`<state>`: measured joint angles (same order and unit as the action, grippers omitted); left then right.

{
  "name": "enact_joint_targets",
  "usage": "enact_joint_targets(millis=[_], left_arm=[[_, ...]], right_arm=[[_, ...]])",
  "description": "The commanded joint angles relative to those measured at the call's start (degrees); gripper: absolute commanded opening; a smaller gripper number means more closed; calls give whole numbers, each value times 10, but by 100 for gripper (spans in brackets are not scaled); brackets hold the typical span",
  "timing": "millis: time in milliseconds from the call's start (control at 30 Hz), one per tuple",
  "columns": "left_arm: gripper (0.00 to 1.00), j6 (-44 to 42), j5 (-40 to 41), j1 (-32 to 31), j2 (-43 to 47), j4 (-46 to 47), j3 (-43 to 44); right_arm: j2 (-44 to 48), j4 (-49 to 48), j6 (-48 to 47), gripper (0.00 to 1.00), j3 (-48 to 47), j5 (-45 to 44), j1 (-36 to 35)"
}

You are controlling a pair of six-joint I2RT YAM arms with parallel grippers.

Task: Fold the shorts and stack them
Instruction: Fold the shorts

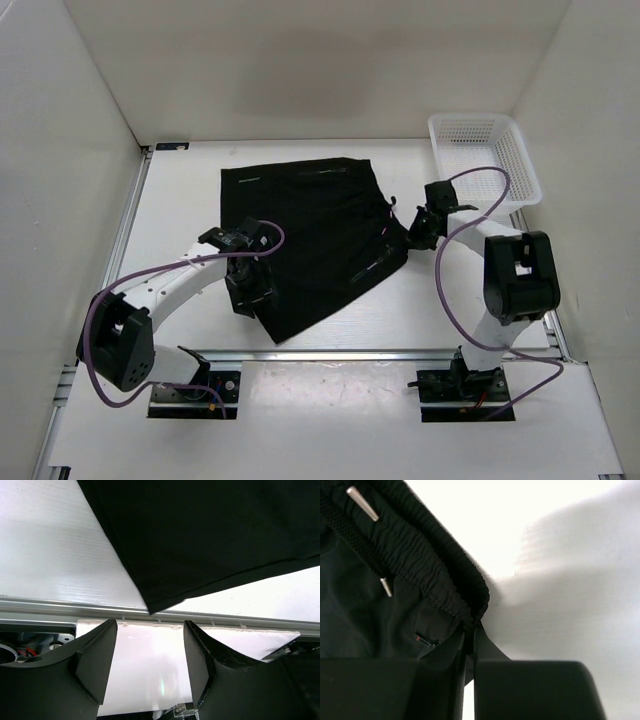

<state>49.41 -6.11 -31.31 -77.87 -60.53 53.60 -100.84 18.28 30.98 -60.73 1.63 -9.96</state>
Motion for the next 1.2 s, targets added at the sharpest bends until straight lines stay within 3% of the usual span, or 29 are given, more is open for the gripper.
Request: enact_joint_targets(millis=[0, 233, 367, 533, 733, 933, 967, 1033, 1167], left_arm=[[67, 6, -3, -2, 18, -7, -1], [74, 17, -33, -14, -9, 16, -58], [72, 53, -6, -19, -15, 22, -93], [61, 82, 15, -35, -21, 32, -119], [61, 82, -14, -53, -68, 87, -124], [42, 82, -7, -58, -82, 99, -119], [25, 82, -7, -58, -82, 99, -119], [10, 82, 0, -58, -75, 89, -113], [10, 82, 49, -58, -19, 5, -58]], right_arm=[[77, 4, 30, 0, 41, 3, 1], [217, 44, 95, 0, 169, -8, -13], [281, 50, 120, 0, 212, -16, -18], [287, 62, 115, 0, 213, -16, -18], [287, 62, 109, 0, 197, -16, -18], [293, 67, 104, 0, 197, -16, -18], [293, 67, 104, 0, 197, -16, -18], [298, 72, 104, 0, 197, -22, -18], [311, 86, 93, 0, 192, -27, -18]])
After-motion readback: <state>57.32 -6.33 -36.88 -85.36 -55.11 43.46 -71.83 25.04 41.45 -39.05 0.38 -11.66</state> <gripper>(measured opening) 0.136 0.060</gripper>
